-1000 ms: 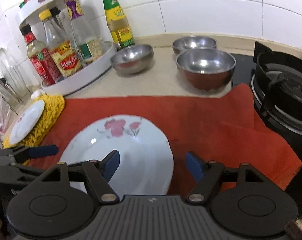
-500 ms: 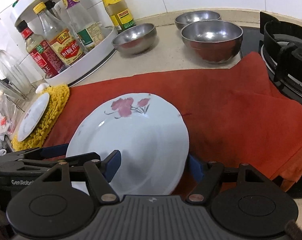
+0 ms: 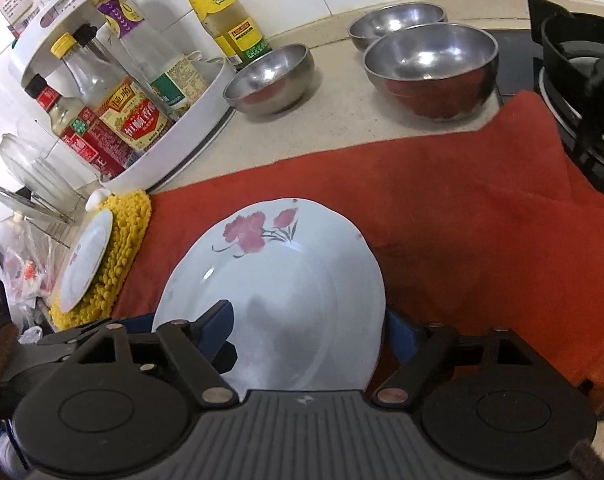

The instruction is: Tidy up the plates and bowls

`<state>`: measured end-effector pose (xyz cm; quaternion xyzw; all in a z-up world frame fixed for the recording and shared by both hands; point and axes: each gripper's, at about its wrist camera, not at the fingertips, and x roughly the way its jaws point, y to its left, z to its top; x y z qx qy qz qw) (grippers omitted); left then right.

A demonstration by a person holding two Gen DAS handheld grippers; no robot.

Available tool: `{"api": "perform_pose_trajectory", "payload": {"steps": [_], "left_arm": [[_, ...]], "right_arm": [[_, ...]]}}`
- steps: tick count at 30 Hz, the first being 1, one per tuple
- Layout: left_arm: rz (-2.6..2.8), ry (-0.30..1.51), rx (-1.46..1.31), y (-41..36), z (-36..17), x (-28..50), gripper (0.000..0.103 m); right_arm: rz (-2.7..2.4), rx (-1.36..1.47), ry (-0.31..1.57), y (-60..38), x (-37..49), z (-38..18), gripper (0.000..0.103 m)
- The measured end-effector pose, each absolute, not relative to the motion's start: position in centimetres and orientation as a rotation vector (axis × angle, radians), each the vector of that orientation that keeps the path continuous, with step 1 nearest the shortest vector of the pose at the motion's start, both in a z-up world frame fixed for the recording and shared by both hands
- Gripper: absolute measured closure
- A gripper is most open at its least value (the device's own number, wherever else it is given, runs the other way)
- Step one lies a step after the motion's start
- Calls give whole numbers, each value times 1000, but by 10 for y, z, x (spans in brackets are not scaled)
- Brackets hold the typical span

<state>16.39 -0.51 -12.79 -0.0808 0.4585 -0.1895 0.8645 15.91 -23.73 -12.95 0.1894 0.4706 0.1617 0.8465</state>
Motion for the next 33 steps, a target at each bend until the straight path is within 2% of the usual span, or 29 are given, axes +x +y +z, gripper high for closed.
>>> {"api": "perform_pose_trajectory", "payload": {"steps": [10, 18, 33], "left_arm": [[-296, 917, -163, 1, -121, 164, 1], [-86, 870, -145, 30, -104, 162, 0], [207, 826, -170, 122, -75, 146, 0]], "right_arm": [[410, 370, 992, -233, 185, -132, 26], [396, 264, 896, -237, 194, -111, 26], [616, 66, 833, -143, 220, -84, 22]]}}
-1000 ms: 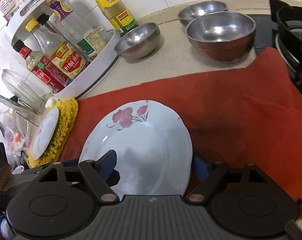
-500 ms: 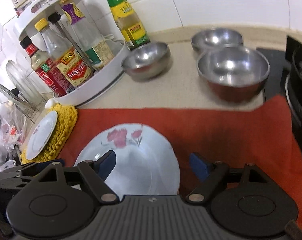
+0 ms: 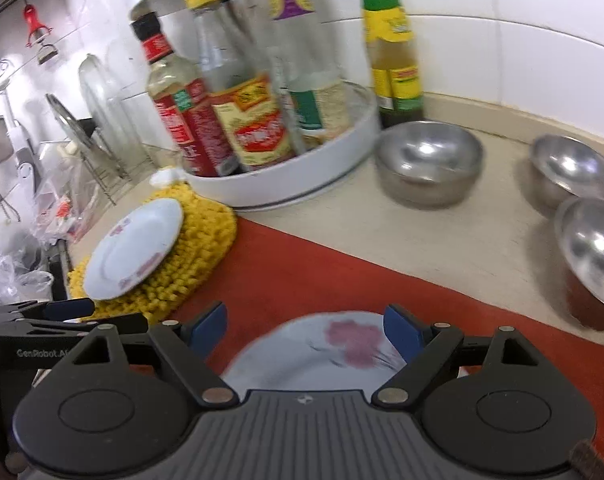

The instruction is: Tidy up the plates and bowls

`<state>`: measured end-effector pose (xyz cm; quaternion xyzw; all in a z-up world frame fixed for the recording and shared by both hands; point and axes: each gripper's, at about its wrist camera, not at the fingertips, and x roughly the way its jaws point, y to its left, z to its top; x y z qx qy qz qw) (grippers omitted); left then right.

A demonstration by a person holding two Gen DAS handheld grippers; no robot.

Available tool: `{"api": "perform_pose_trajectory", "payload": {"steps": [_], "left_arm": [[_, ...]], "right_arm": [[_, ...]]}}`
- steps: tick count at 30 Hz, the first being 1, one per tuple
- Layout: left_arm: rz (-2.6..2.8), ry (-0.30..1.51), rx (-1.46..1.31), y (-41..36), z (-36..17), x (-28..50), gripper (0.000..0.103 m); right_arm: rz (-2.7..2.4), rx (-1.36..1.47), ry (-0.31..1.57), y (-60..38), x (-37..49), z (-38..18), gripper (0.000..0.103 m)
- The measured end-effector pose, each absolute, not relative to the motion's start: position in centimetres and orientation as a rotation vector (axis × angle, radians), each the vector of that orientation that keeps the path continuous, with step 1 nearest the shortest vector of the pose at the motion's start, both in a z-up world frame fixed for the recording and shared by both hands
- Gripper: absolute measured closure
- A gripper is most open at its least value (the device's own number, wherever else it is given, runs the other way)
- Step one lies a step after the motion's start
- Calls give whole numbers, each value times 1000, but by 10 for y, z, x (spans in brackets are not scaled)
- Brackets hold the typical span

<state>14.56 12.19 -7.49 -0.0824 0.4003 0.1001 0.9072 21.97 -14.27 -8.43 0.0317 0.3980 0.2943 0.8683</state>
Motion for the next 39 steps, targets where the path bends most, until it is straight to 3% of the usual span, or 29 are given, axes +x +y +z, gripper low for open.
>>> {"api": "perform_pose_trajectory", "payload": {"steps": [24, 39], "left_arm": [[266, 800, -167, 220, -69, 178, 0], [217, 849, -143, 241, -91, 196, 1]], "right_arm": [[683, 17, 784, -18, 245, -57, 20], [739, -15, 868, 47, 264, -84, 20]]}}
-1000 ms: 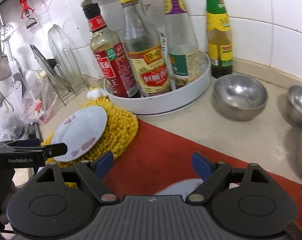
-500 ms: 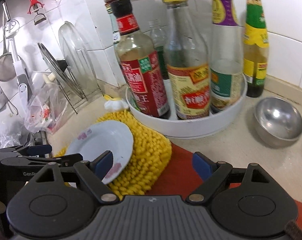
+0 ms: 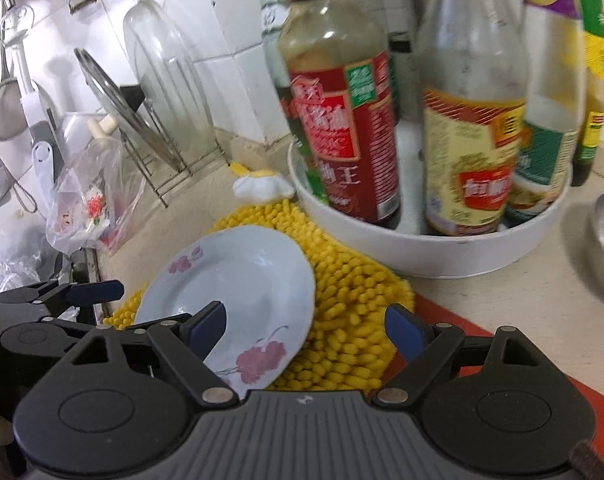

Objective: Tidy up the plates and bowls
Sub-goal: 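Lower the plate onto the plate on the yellow mat with the right gripper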

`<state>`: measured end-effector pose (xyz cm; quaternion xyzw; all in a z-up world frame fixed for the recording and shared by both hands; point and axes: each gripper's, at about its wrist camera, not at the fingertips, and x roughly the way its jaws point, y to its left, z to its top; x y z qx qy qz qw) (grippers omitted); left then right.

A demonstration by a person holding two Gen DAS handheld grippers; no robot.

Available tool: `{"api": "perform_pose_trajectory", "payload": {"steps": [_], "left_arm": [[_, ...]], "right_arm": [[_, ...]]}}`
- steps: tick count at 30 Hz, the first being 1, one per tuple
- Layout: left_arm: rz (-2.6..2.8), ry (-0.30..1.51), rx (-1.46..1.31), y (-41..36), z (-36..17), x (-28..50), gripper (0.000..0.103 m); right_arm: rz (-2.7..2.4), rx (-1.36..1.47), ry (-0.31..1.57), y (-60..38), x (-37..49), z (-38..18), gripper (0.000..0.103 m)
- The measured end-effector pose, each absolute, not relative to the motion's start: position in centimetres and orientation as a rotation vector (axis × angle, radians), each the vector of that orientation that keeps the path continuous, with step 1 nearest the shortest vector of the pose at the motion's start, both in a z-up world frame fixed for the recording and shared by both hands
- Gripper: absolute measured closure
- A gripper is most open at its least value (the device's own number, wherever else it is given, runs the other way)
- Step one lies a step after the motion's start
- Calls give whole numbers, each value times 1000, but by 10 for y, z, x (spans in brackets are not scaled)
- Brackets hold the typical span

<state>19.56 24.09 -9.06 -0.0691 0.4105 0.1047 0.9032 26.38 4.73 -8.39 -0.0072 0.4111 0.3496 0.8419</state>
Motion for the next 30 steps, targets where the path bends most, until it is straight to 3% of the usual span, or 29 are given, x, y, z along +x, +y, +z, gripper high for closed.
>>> {"api": "perform_pose_trajectory", "payload": {"steps": [8, 14, 19, 30], "left_arm": [[187, 876, -155, 247, -99, 203, 1], [151, 889, -173, 248, -100, 206, 1], [119, 891, -163, 244, -101, 208, 1], [23, 891, -119, 225, -109, 211, 1]], "right_arm": [[740, -13, 913, 64, 273, -97, 21], [770, 1, 942, 76, 277, -102, 27], [794, 7, 972, 86, 280, -105, 39], [802, 18, 1022, 91, 285, -113, 39]]}}
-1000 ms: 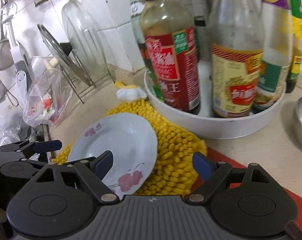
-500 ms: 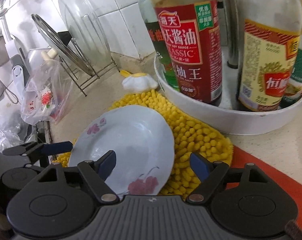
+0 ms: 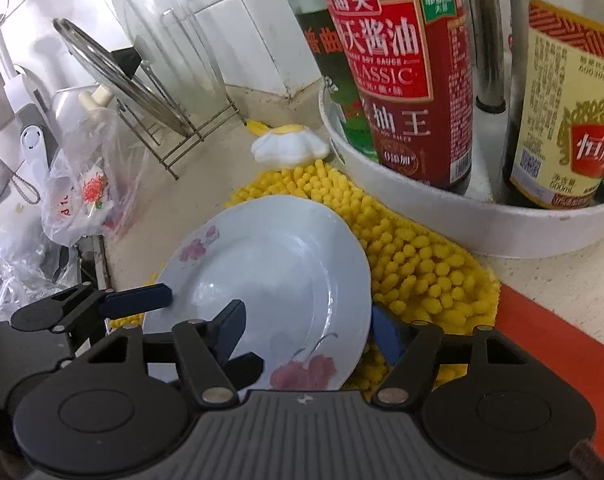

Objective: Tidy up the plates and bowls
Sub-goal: 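Lower the plate onto the plate on the yellow mat with the right gripper, then grasp the rim of the stacked plates with both grippers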

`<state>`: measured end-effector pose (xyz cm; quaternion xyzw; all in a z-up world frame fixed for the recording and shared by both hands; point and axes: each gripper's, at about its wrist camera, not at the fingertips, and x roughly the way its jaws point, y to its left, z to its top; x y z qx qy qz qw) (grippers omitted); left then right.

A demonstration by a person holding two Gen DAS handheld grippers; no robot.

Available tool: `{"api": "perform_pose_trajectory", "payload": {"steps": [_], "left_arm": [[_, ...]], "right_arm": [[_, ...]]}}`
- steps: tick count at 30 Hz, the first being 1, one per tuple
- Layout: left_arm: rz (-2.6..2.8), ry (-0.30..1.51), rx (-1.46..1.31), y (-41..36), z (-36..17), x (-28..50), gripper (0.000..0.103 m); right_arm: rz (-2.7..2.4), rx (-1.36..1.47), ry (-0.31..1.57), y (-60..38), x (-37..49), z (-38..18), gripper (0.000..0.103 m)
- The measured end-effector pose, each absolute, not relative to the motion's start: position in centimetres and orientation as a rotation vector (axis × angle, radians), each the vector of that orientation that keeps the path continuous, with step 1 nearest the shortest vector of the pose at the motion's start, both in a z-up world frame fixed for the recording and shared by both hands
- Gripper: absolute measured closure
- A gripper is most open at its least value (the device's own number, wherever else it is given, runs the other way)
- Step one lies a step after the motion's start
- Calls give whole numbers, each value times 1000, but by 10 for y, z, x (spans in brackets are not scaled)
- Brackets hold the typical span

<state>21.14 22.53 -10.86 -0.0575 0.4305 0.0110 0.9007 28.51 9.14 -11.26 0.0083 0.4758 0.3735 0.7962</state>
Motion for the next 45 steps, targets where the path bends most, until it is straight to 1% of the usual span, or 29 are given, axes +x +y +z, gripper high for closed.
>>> {"api": "perform_pose_trajectory", "payload": {"steps": [3, 9, 12, 15, 18, 19, 22, 24, 26, 31, 37, 45], "left_arm": [[3, 891, -88, 218, -113, 210, 0], [-36, 851, -104, 225, -114, 201, 2], [-2, 826, -123, 234, -109, 198, 8], [38, 815, -156, 247, -106, 194, 1], [145, 792, -120, 255, -105, 193, 2], [150, 783, -143, 260, -103, 192, 0], [122, 841, -219, 269, -110, 198, 0], [103, 880, -267, 272, -119, 202, 0], [104, 869, -268, 270, -121, 201, 0], [101, 877, -206, 260, -125, 211, 0], [116, 886, -260, 267, -123, 210, 1], [131, 867, -263, 265, -114, 202, 1]], "right_arm": [[810, 15, 1049, 94, 285, -117, 39], [808, 18, 1051, 96, 285, -118, 39], [811, 11, 1045, 97, 284, -118, 39], [814, 14, 1045, 96, 284, -118, 39], [812, 35, 1051, 94, 285, -119, 38], [812, 34, 1051, 94, 285, -119, 38], [819, 23, 1043, 95, 284, -119, 36], [821, 45, 1056, 95, 286, -120, 32], [822, 63, 1067, 96, 288, -120, 30], [823, 100, 1084, 95, 292, -120, 30], [817, 109, 1085, 95, 291, -121, 30], [834, 114, 1057, 89, 285, -111, 31]]}}
